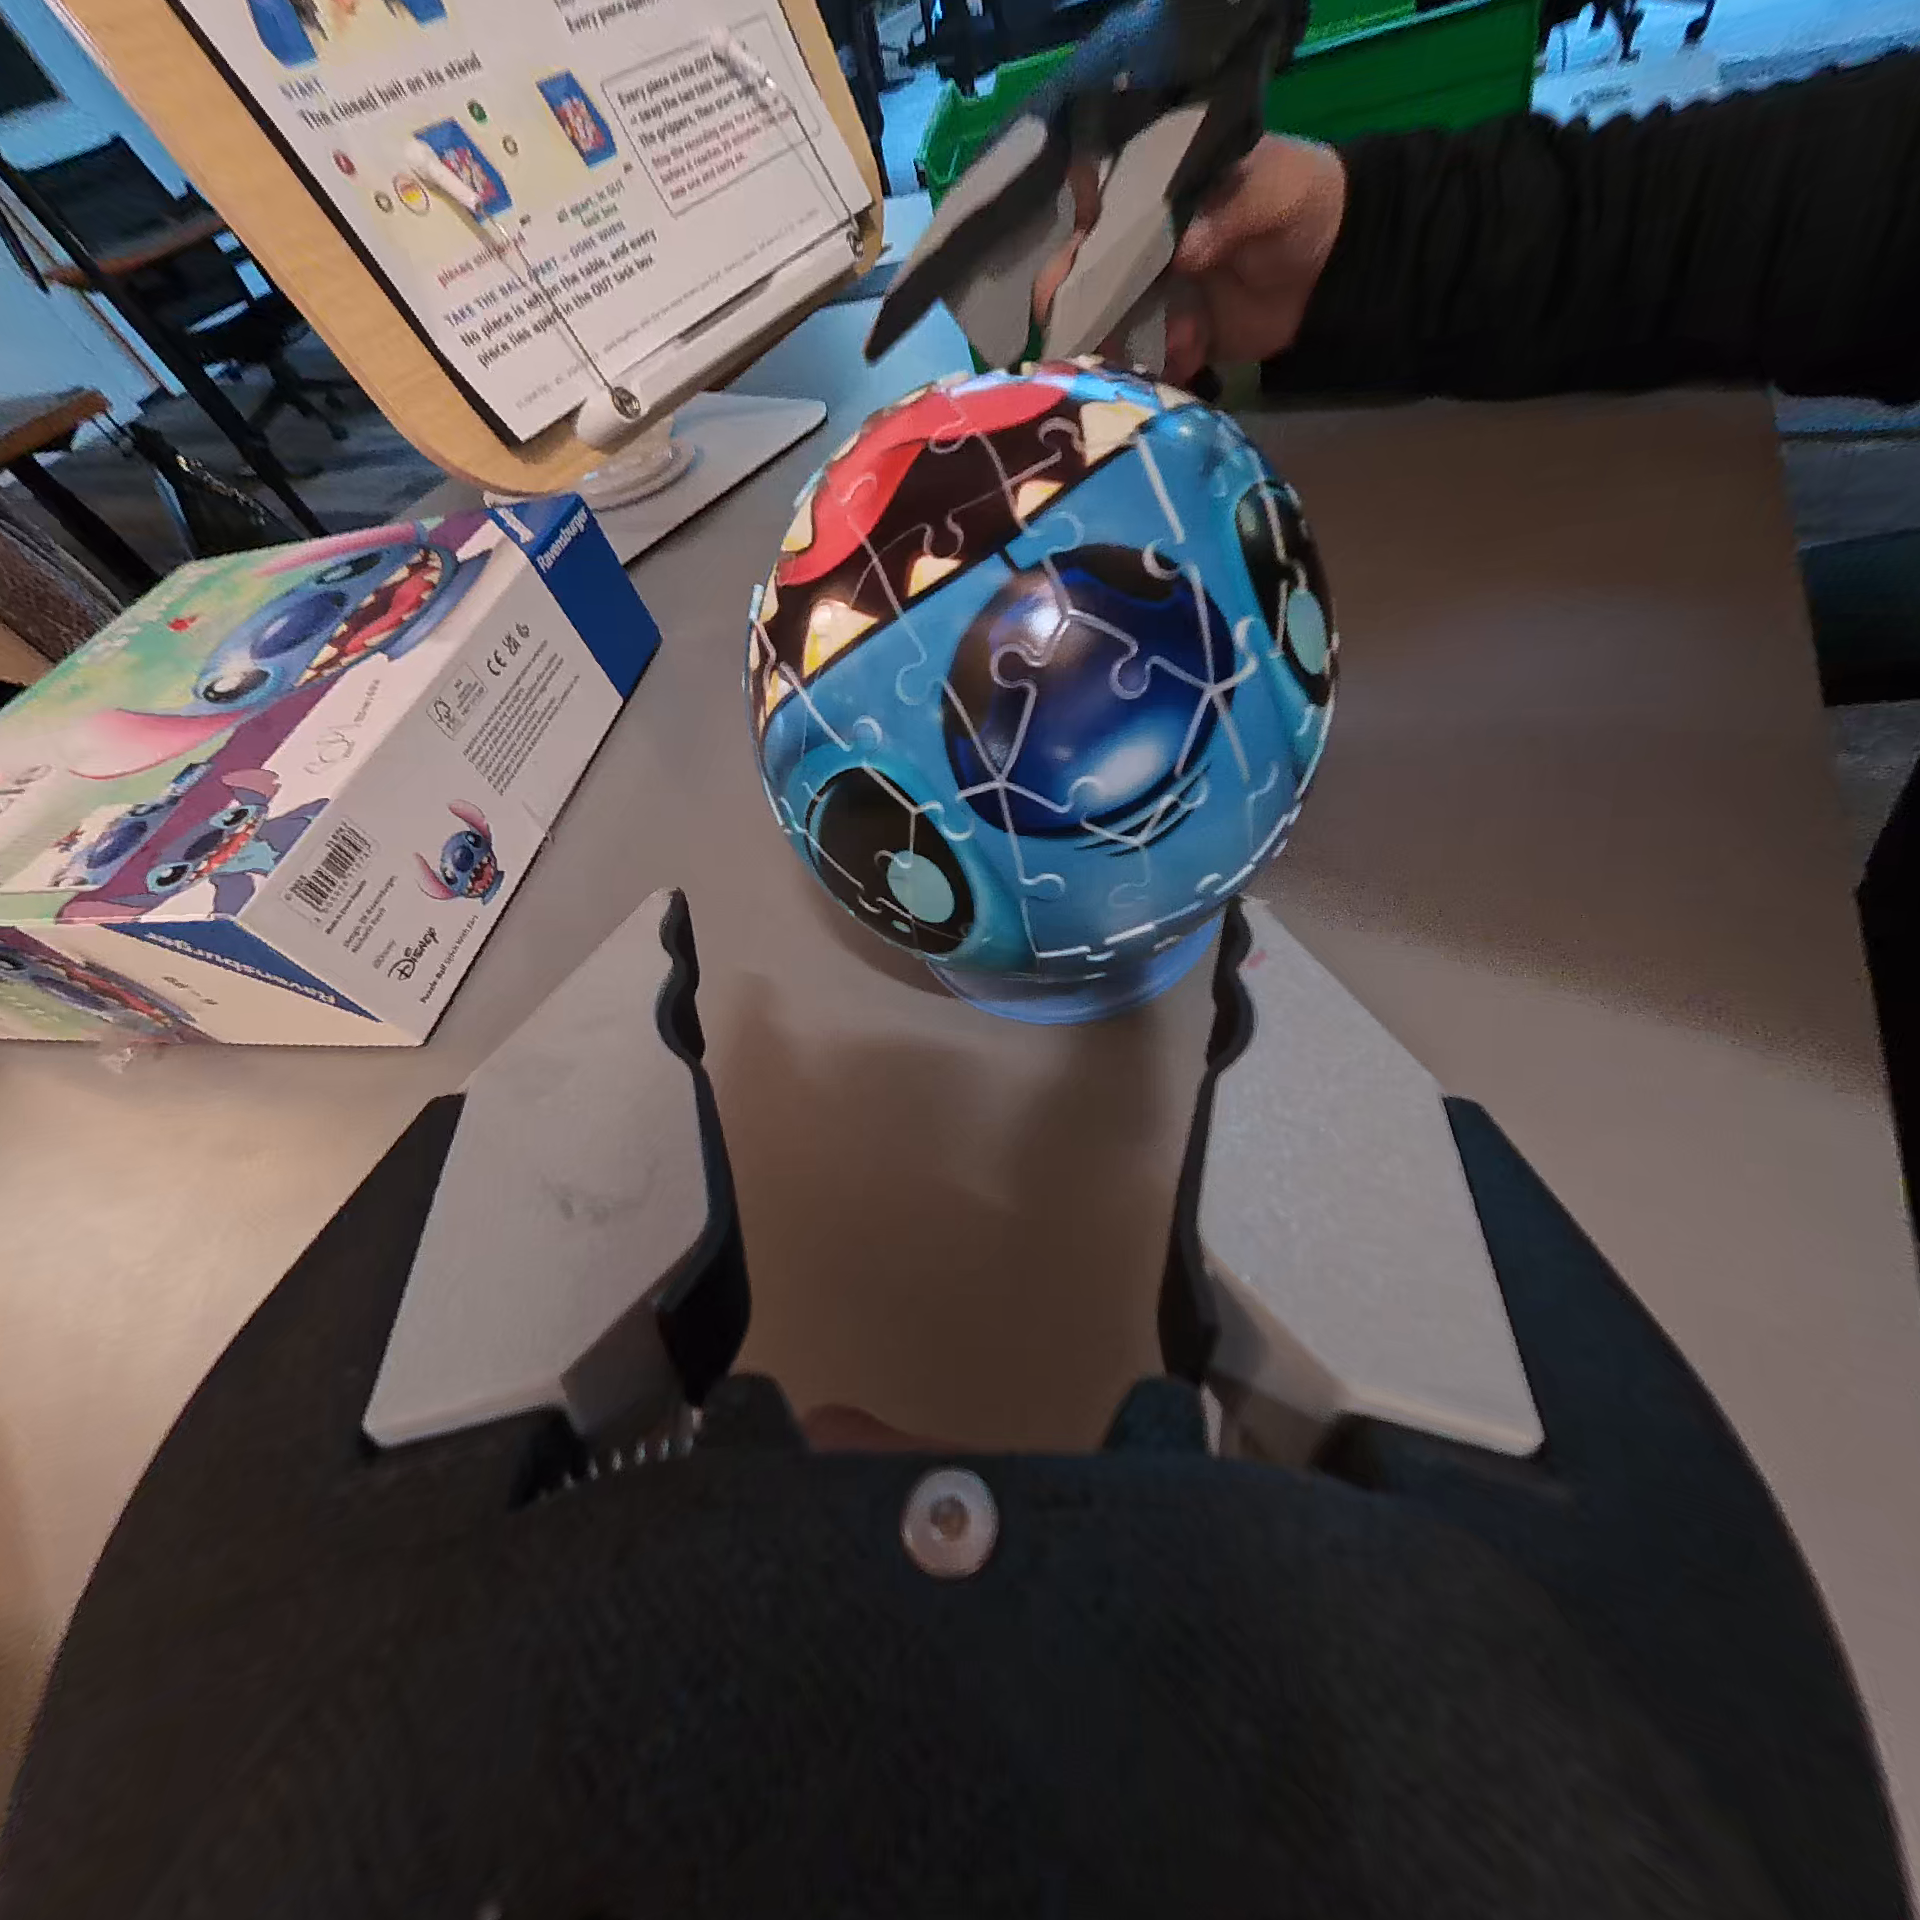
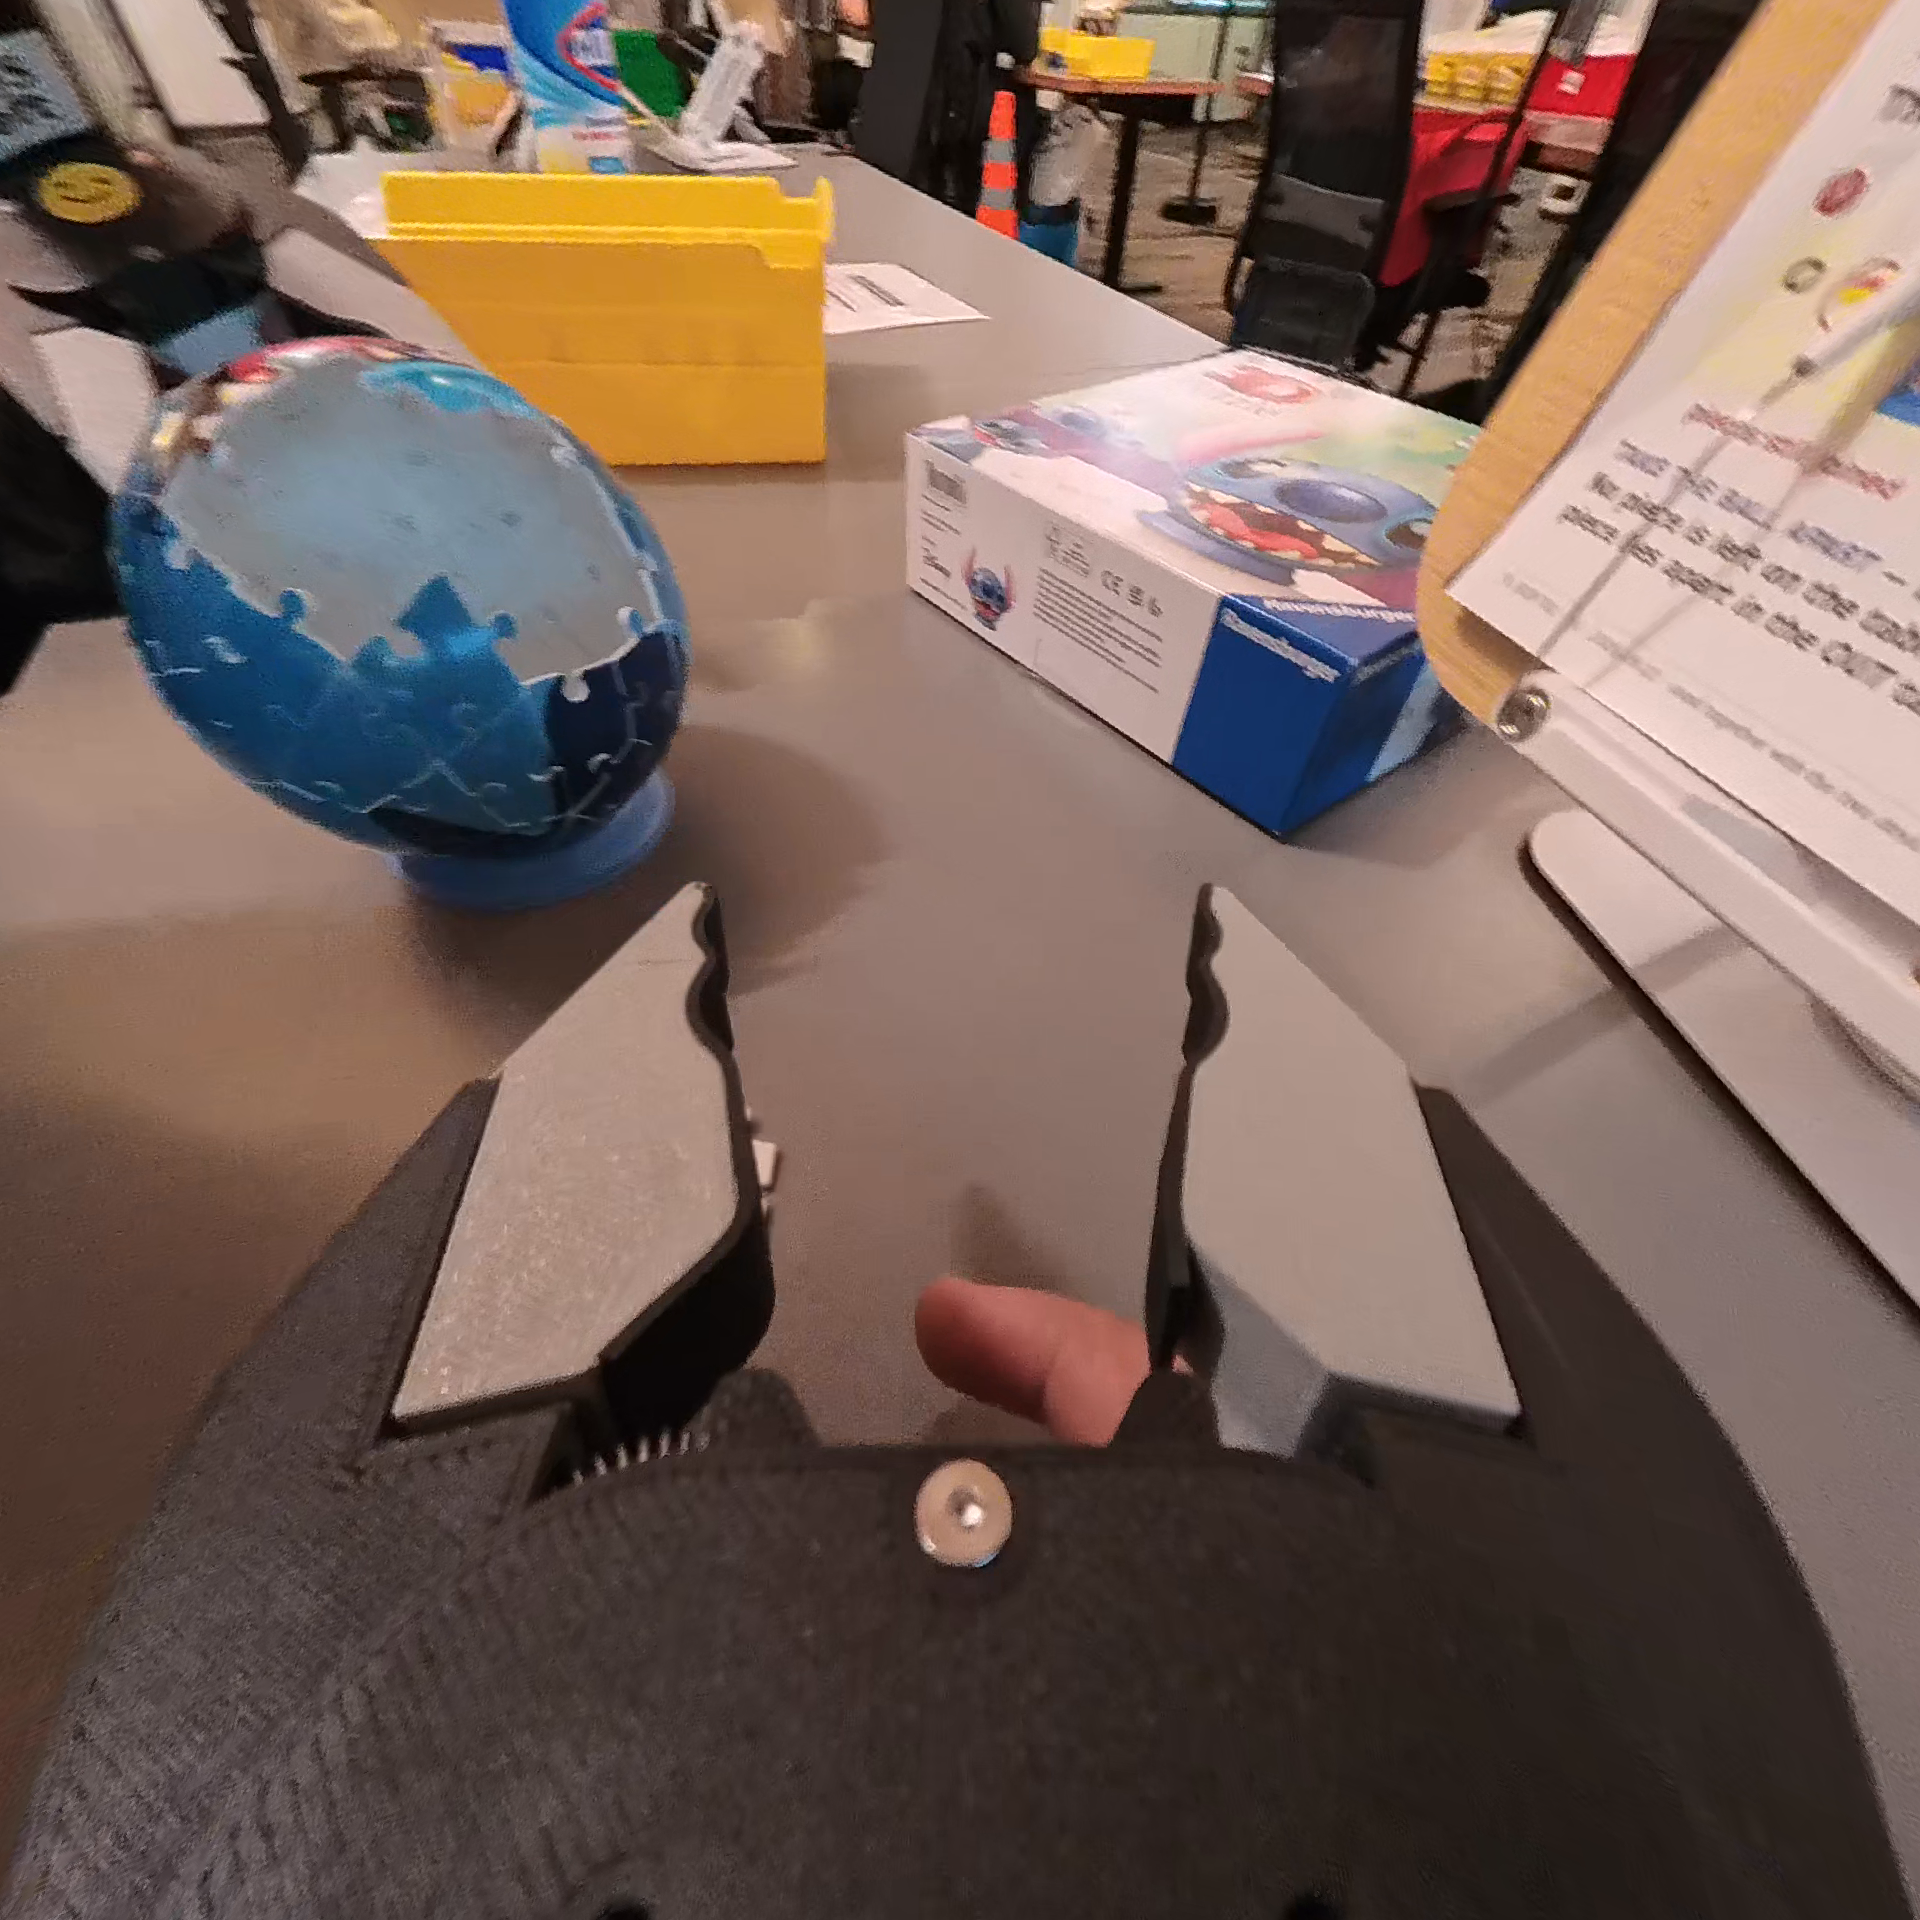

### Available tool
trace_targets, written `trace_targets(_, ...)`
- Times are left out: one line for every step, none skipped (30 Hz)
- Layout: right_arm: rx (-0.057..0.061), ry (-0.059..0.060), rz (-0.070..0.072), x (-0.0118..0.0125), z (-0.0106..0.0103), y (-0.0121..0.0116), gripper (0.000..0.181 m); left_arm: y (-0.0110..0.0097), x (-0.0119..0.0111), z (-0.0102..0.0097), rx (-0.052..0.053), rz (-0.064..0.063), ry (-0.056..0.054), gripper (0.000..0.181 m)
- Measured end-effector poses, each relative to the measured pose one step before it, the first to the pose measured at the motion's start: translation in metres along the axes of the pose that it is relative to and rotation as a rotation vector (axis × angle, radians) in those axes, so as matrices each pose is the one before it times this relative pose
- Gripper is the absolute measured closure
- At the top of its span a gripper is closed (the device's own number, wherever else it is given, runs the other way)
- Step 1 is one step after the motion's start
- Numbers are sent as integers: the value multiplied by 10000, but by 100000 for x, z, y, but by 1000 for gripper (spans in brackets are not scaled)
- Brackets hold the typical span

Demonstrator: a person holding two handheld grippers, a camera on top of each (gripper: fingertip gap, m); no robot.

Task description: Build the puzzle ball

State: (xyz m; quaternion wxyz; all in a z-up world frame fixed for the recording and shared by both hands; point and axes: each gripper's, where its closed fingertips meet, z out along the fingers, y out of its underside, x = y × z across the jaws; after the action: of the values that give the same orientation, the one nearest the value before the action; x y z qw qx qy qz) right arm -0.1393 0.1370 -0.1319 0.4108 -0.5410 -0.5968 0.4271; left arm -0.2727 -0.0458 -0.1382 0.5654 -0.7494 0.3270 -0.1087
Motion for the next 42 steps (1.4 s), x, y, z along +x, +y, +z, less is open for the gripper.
trace_targets(-43, 163, 120, 202, 72, 209, 94, -78, 23, -116, 62, -79, 63, 83)
trace_targets(-43, 98, 101, 48, 79, 141, 95, -19, 74, -96, 37, -102, 116, 83)
trace_targets(-37, 100, 53, 7, 84, 57, 95, 7, 2, -87, 38, -84, 70, 84)
trace_targets(-31, 115, -14, -6, 65, -30, 95, 43, -81, -62, 24, -63, 14, 84)
trace_targets(-29, 130, -61, -2, 39, -79, 95, 106, -44, -8, -5, -69, 23, 84)
trace_targets(-38, 143, -85, 33, -8, -88, 95, 184, 29, 39, -45, -77, 57, 84)
trace_targets(-45, 148, -97, 30, -59, -46, 96, 223, 23, 105, -79, -48, 34, 84)
trace_targets(-34, 150, -98, 43, -111, -13, 96, 240, 9, 151, -88, -8, 13, 84)
trace_targets(-24, 132, -75, 42, -147, 42, 98, 310, -32, 212, -112, -19, -11, 84)
trace_targets(-12, 79, -33, -12, -165, 68, 99, 424, -76, 247, -160, -61, -7, 84)
trace_targets(-6, 42, -2, -24, -183, 83, 100, 515, -97, 256, -218, -57, -1, 84)
trace_targets(-18, 51, 9, 39, -172, 120, 101, 417, -171, 186, -234, -67, -35, 84)
trace_targets(-35, 66, 6, 94, -169, 121, 102, 83, -124, 64, -61, -143, 23, 84)
trace_targets(-44, 59, -1, 118, -138, 112, 103, -77, -98, -102, 85, -145, 51, 84)
trace_targets(-32, 28, 8, 93, -70, 110, 105, -68, -176, -215, 108, -134, -2, 84)
trace_targets(-32, -40, 18, -26, -3, 148, 106, 18, -176, -222, 58, -143, 10, 83)
trace_targets(-83, -80, -1, -121, 84, 244, 107, 89, -64, -203, -3, -117, 83, 83)
trace_targets(-163, -73, -46, -168, 145, 368, 107, 77, 41, -142, -8, -45, 85, 84)
trace_targets(-220, -70, -102, -236, 192, 397, 107, 24, 133, -102, 17, 28, 93, 84)
trace_targets(-228, -72, -147, -293, 204, 361, 107, -37, 161, -68, 46, 53, 73, 84)
trace_targets(-180, -96, -159, -359, 187, 235, 107, -36, 70, -33, 33, 25, 21, 84)
trace_targets(-113, -179, -144, -477, 180, 105, 106, 3, 18, 0, -2, -19, 13, 84)
trace_targets(-48, -283, -138, -620, 161, 7, 107, 33, -73, 17, -22, -55, -17, 85)
trace_targets(6, -315, -153, -625, 153, -21, 110, 52, -179, 49, -39, -100, -62, 86)
trace_targets(32, -232, -151, -445, 168, 9, 113, 63, -153, 47, -49, -114, -31, 88)
trace_targets(-10, -110, -108, -175, 184, 107, 114, 48, -127, 42, -35, -106, -18, 90)
trace_targets(-69, -41, -32, 11, 176, 204, 116, 8, -129, -3, -2, -94, -22, 91)
trace_targets(-83, -45, 63, 70, 132, 213, 115, -31, -53, -22, 29, -68, 14, 92)
trace_targets(-44, -56, 139, 77, 51, 97, 115, -41, -43, -30, 40, -51, 11, 93)
trace_targets(46, -31, 153, 96, -49, -61, 114, -45, -92, -28, 33, -47, -34, 94)
trace_targets(104, 6, 107, 64, -108, -151, 114, -16, -59, 7, 12, -25, -19, 94)
trace_targets(94, 52, 38, 77, -108, -153, 114, 26, -59, 25, -24, -24, -22, 95)
trace_targets(73, 98, -5, 106, -77, -142, 114, 63, -169, 65, -53, -62, -80, 96)
trace_targets(56, 97, 1, 106, -22, -118, 114, 66, -375, 50, -52, -92, -180, 97)
trace_targets(29, 58, 37, 53, 53, -90, 114, 26, -429, 15, -21, -104, -193, 97)
trace_targets(9, -7, 62, -22, 87, -71, 114, -43, -169, -50, 38, -95, -40, 97)
trace_targets(-15, -67, 53, -121, 115, -16, 114, -86, -83, -72, 76, -79, 6, 98)
trace_targets(-67, -59, 18, -126, 107, 84, 114, -62, -169, -64, 60, -81, -75, 98)
trace_targets(-91, -29, -26, -87, 87, 149, 113, -48, -123, -37, 35, -63, -44, 98)
trace_targets(-73, -12, -52, -67, 48, 124, 113, -13, -54, -13, 15, -34, -16, 99)
trace_targets(-40, 14, -43, -11, 11, 76, 113, 10, -102, -2, -10, -10, -58, 100)
trace_targets(13, 27, -22, 41, -22, -15, 114, 61, -269, 6, -40, 14, -154, 102)
